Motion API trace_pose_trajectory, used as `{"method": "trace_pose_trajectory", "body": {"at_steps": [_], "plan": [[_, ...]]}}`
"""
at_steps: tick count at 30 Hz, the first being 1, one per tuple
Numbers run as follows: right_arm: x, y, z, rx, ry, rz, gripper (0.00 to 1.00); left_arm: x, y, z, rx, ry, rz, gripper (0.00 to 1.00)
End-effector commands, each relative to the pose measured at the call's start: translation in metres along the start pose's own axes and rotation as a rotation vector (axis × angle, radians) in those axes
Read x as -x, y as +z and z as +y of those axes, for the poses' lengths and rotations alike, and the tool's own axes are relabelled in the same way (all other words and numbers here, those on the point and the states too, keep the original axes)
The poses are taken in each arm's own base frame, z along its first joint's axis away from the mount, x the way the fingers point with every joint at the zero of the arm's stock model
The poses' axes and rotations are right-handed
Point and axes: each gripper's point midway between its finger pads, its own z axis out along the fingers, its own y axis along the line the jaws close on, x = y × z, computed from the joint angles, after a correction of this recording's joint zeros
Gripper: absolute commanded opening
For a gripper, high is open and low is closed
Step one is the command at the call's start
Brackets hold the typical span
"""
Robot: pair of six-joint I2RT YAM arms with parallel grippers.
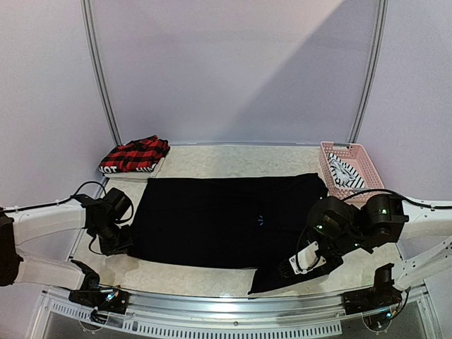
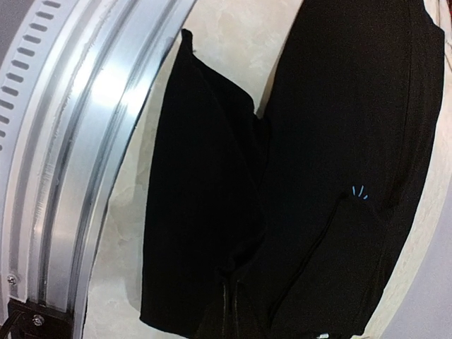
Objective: Fold and stack the mixed laundry pile
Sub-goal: Pick up the 1/3-folded T-shirt from the center of the board, then fold the 1/3-folded T-shirt at the center of the board.
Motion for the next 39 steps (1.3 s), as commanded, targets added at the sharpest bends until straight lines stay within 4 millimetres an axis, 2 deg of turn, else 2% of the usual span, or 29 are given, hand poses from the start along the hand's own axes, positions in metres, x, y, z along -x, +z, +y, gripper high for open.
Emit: {"method": "trace_pose_trajectory", "body": {"at_steps": [1,6,12,18,22,29,36,39], "plan": [[-0.011,-0.016,-0.030,-0.101,0.089,0.005,0.00,0.029,-0.038,-0.019,-0.052,0.034,-0.121,0.00],[-0.032,-0.047,-0.074,-0.252,0.203,0.020,0.00,0.047,-0.074,-0.028,-0.080,0.068,-0.185,0.00],[-0.052,-0.073,-0.110,-0.387,0.279,0.060,0.00,0.063,-0.088,-0.041,-0.095,0.106,-0.227,0.00],[-0.073,-0.090,-0.133,-0.482,0.336,0.115,0.00,0.075,-0.085,-0.051,-0.093,0.138,-0.255,0.00],[-0.088,-0.097,-0.141,-0.524,0.374,0.142,0.00,0.086,-0.082,-0.056,-0.072,0.160,-0.278,0.00],[-0.107,-0.104,-0.153,-0.601,0.421,0.185,0.00,0.102,-0.077,-0.067,-0.047,0.192,-0.290,0.00],[-0.126,-0.115,-0.180,-0.740,0.447,0.218,0.00,0.119,-0.067,-0.080,-0.035,0.214,-0.284,0.00],[-0.132,-0.113,-0.189,-0.772,0.444,0.231,0.00,0.126,-0.062,-0.087,-0.028,0.226,-0.280,0.00]]}}
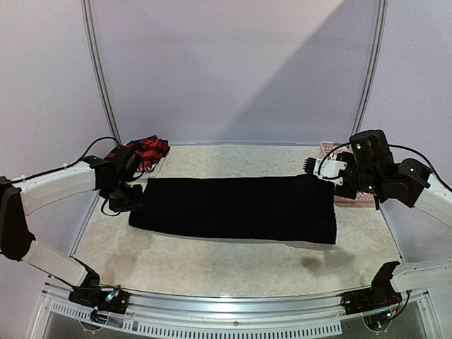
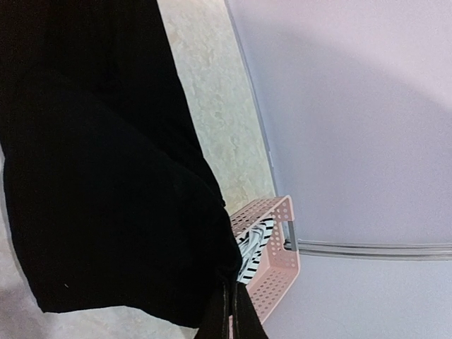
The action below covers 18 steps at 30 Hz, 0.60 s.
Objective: Fold and stack the mixed laundry pile
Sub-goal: Fold the 1/3-folded T-shirt at the center of the board.
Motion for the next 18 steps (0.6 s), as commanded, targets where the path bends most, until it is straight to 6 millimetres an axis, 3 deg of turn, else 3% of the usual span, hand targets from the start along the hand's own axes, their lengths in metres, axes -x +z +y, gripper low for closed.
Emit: {"method": "trace_pose_trajectory", "body": {"at_steps": [1,8,18], "plan": [[0.001,0.011,-0.023,-0.110,0.011,-0.004,0.00,0.023,0.008,-0.009,-0.003,0.024,-0.033,0.00],[-0.008,0.039,-0.036,-0.139,0.051,0.016,0.00,0.036,0.025,-0.014,0.005,0.032,-0.012,0.00],[-0.040,0.084,-0.061,-0.126,0.183,0.037,0.00,0.038,0.045,-0.025,-0.030,0.018,0.035,0.00]]}}
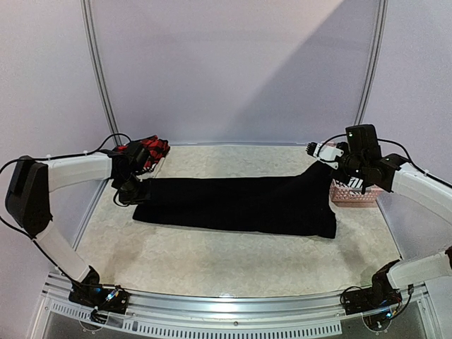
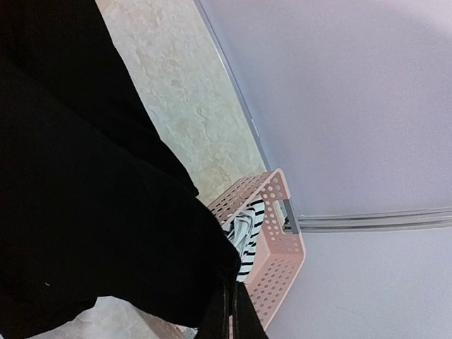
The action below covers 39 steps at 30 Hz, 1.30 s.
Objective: Fold and stack the mixed laundry pile
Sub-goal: Fold the 1/3-folded T-shirt at the center of the board.
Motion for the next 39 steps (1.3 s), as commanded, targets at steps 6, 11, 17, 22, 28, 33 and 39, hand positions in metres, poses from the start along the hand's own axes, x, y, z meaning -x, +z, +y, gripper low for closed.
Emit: {"method": "trace_pose_trajectory", "body": {"at_steps": [6,11,17,22,28,33,39], "plan": [[0.010,0.041,-0.006,0.014,0.046,-0.058,0.00,0.017,0.009,-0.013,-0.041,-0.017,-0.008,0.00],[0.018,0.059,-0.002,0.037,0.035,-0.070,0.00,0.017,0.010,-0.013,-0.037,-0.025,0.002,0.00],[0.022,0.074,-0.001,0.035,0.021,-0.073,0.00,0.015,-0.008,-0.006,-0.043,-0.046,-0.021,0.00],[0.024,0.086,0.000,0.031,0.020,-0.071,0.00,0.016,-0.027,0.002,-0.037,-0.052,-0.032,0.00],[0.024,0.097,-0.003,0.011,0.034,-0.065,0.00,0.010,-0.039,0.010,-0.026,-0.050,-0.015,0.00],[0.024,0.103,-0.003,0.006,0.055,-0.063,0.00,0.006,-0.038,0.017,-0.013,-0.050,0.005,0.00],[0.022,0.107,-0.001,0.007,0.061,-0.057,0.00,0.012,-0.020,0.020,0.005,-0.053,0.023,0.00]]}}
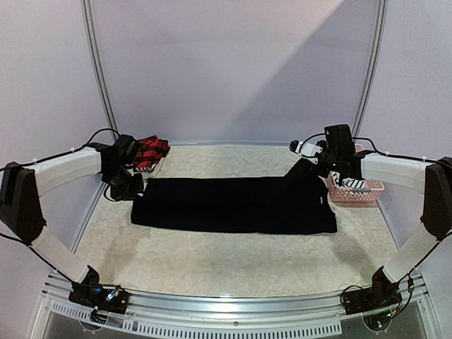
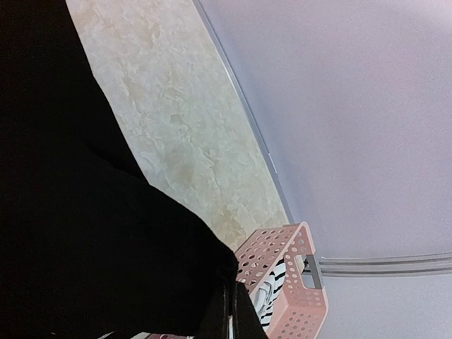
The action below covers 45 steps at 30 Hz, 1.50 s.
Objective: Fold and stack the mixed laundry pile
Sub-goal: Fold the 1/3-folded T-shirt at the center of the board.
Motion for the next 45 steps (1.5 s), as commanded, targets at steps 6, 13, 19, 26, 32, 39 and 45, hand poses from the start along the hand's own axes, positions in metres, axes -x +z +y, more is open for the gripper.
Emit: {"method": "trace_pose_trajectory", "body": {"at_steps": [6,13,19,26,32,39,45], "plan": [[0.001,0.012,-0.008,-0.026,0.031,0.000,0.00,0.018,0.034,0.002,0.041,0.002,0.028,0.00],[-0.006,0.026,-0.005,-0.046,0.029,0.034,0.00,0.025,0.066,-0.003,0.045,-0.023,0.059,0.00],[-0.017,0.037,0.002,-0.038,0.031,0.080,0.00,0.030,0.075,-0.008,0.034,-0.038,0.065,0.00],[-0.033,0.049,0.006,-0.041,0.057,0.143,0.00,0.034,0.078,-0.009,0.035,-0.047,0.062,0.00],[-0.036,0.052,0.002,-0.056,0.070,0.163,0.00,0.036,0.083,-0.009,0.039,-0.048,0.063,0.00],[-0.041,0.054,0.003,-0.050,0.083,0.186,0.00,0.038,0.088,-0.008,0.043,-0.050,0.065,0.03],[-0.051,0.057,-0.004,-0.066,0.125,0.257,0.26,0.046,0.071,-0.002,0.054,-0.069,0.025,0.18]]}}
